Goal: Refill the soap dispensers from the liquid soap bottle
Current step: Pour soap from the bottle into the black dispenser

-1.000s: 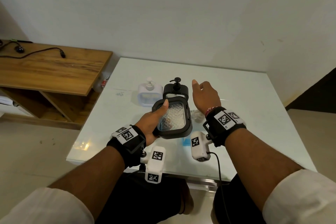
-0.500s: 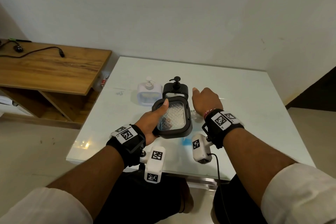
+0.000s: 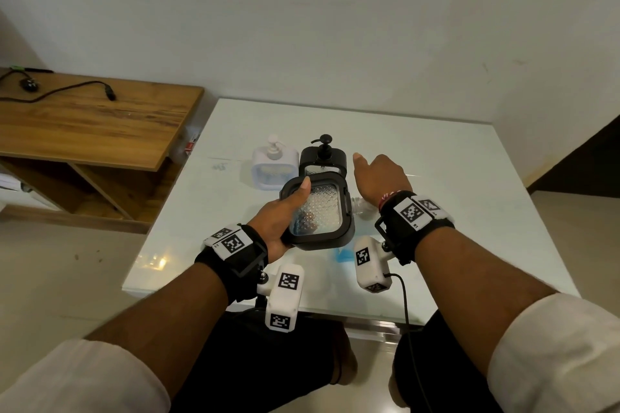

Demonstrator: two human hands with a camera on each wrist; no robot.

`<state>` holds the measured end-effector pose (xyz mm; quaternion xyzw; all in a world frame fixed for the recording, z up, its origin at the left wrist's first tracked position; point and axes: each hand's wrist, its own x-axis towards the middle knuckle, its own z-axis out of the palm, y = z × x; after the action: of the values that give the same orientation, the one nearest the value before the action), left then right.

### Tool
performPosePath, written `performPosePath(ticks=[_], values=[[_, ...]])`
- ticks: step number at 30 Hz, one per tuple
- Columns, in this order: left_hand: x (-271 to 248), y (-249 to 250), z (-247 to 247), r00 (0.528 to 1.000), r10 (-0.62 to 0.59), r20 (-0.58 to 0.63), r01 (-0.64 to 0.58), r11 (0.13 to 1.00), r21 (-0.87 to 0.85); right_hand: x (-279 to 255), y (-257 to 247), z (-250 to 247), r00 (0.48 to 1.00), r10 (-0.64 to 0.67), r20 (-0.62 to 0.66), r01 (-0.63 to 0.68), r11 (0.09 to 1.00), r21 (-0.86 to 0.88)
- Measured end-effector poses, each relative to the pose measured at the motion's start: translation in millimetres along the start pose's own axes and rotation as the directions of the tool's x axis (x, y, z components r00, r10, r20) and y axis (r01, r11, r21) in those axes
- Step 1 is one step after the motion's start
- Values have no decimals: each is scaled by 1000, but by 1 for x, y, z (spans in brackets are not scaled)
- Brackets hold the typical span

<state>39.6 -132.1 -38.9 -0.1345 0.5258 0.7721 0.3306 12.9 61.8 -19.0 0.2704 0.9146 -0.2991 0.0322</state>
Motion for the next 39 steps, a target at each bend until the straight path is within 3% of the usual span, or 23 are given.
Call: performPosePath(ticks=[15,24,32,39], values=[[3,-1,-3,999,-8,-33,8,1000,-3,9,-1,1,1000,-28,-14,29,996,80],[4,-3,-3,1000,-14,-7,14,1000,6,1,3,7,999,-38,-3,38,999,-7],[4,-4,-5,1000,4,0,-4,1000,5,4,1,6,997,-70,-24,71,995,66],[5,-3,-4,1000,-21,1,21,1000,1,7,5,7,998,-56,30,54,998,43]])
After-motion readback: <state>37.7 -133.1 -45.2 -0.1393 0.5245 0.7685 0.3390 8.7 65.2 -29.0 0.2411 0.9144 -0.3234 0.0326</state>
